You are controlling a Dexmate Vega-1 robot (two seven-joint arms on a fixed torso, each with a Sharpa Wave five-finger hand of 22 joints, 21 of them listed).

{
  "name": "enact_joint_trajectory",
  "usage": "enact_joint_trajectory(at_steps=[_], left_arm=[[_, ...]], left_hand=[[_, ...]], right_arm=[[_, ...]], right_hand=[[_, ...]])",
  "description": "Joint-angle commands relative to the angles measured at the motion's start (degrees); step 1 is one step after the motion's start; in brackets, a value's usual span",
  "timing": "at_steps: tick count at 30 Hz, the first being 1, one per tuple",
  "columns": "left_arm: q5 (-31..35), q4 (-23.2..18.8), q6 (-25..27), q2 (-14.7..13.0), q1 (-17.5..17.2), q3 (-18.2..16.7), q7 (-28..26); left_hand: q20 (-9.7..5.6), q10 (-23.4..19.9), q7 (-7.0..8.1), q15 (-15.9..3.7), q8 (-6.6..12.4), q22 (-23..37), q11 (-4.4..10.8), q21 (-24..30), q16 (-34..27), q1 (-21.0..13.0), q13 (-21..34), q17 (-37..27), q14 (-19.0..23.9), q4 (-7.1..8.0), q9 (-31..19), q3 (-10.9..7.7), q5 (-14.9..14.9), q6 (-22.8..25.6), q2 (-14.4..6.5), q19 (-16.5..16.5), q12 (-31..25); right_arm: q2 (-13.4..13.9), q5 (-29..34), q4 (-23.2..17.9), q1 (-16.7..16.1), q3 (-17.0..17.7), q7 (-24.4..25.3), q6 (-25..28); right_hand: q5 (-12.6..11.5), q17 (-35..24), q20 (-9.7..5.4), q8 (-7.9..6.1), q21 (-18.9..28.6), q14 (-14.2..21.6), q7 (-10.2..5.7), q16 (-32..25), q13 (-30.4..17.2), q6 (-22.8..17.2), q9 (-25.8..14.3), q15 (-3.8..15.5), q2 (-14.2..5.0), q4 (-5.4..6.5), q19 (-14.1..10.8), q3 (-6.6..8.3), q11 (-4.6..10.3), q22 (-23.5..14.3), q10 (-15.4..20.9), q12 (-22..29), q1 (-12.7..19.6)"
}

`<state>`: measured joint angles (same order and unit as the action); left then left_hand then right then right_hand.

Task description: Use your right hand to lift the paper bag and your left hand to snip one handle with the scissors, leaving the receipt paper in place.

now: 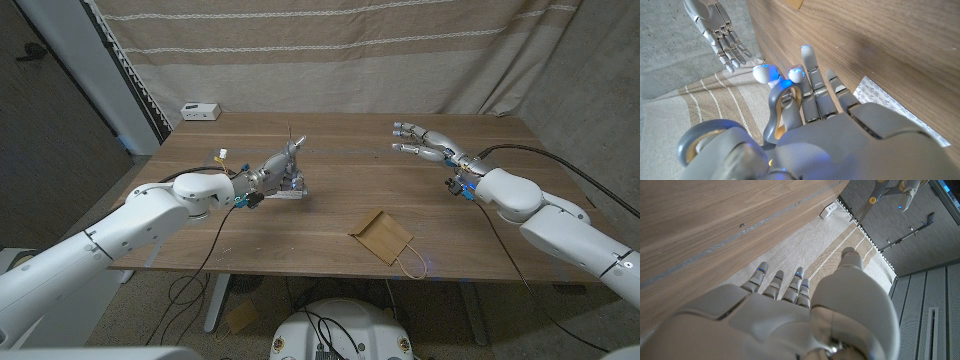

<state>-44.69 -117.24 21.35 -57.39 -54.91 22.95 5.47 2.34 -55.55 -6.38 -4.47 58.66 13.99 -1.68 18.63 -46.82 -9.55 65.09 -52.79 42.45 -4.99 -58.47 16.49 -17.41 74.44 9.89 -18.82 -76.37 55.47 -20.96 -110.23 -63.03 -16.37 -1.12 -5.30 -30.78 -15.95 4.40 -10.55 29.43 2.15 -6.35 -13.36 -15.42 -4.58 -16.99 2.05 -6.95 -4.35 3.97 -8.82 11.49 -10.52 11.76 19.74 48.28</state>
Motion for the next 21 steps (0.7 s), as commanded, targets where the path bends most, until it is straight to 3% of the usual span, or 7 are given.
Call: enact_joint_trajectory(at_steps=[1, 4, 7, 21], left_arm=[[-0.37, -0.66, 0.19, -0.07, -0.72, -0.24, -1.07], [-1.68, 0.74, 0.07, 0.21, -0.17, -0.20, 0.98], [0.56, 0.15, -0.80, -0.35, -0.13, -0.03, 0.03], [-0.42, -0.07, -1.06, -0.62, -1.87, -0.61, -0.66]], left_hand=[[0.12, -0.70, -4.73, -2.36, 7.59, 0.32, 0.11, -0.14, -0.34, -0.44, 0.09, -0.12, 0.22, -2.53, -0.27, 3.43, -0.25, 4.72, 0.12, -0.67, -0.36], [0.11, -0.76, -4.73, -2.38, 7.31, 0.36, 0.20, -0.21, -0.41, -0.42, 0.18, -0.15, 0.06, -2.52, 0.05, 3.43, -0.28, 4.48, 0.11, -0.59, -0.43], [0.10, -0.70, -4.73, -2.32, 7.42, 0.43, -0.01, -0.25, -0.53, -0.45, 0.12, -0.02, 0.03, -2.50, -0.04, 3.40, -0.37, 4.55, 0.08, -0.65, -0.36], [0.10, -0.90, -4.73, -2.34, 7.53, 0.53, 0.23, -0.51, -0.96, -0.34, -0.08, 0.23, -0.11, -2.40, -0.01, 3.39, -0.58, 4.62, 0.05, -0.73, -0.25]], right_arm=[[1.83, 1.83, -1.64, -1.39, -0.09, 0.23, 0.83], [2.29, 4.49, -2.71, -2.21, 0.05, 2.50, 1.45], [2.51, 4.89, -3.00, -2.32, 0.05, 2.46, 1.76], [4.64, 7.39, -5.59, -4.82, 0.56, 3.05, 3.52]], right_hand=[[-0.35, 0.07, -0.18, -0.46, -0.19, 0.17, -0.33, -0.14, -0.14, -0.34, 0.13, 3.42, 0.14, -0.36, -0.08, -0.21, 0.43, -0.19, 0.19, 0.57, 0.84], [-0.41, 0.11, -0.36, -0.59, -0.15, 0.41, -0.44, -0.25, -0.12, -0.46, 0.28, 3.61, 0.09, -0.43, -0.39, -0.20, 0.52, -0.20, 0.35, 0.59, 0.97], [-0.54, 0.17, -0.51, -0.88, -0.09, 0.74, -0.62, -0.41, -0.11, -0.85, 0.52, 4.08, -0.22, -0.63, -0.90, 0.01, 0.52, -0.20, 0.89, 0.75, 1.43], [-0.72, 0.49, -0.71, -1.66, -0.31, 0.90, -1.47, -0.42, -0.05, -2.36, 1.14, 4.71, -0.18, -1.00, -1.33, 0.03, 0.64, -0.18, 1.35, 0.75, 2.07]])
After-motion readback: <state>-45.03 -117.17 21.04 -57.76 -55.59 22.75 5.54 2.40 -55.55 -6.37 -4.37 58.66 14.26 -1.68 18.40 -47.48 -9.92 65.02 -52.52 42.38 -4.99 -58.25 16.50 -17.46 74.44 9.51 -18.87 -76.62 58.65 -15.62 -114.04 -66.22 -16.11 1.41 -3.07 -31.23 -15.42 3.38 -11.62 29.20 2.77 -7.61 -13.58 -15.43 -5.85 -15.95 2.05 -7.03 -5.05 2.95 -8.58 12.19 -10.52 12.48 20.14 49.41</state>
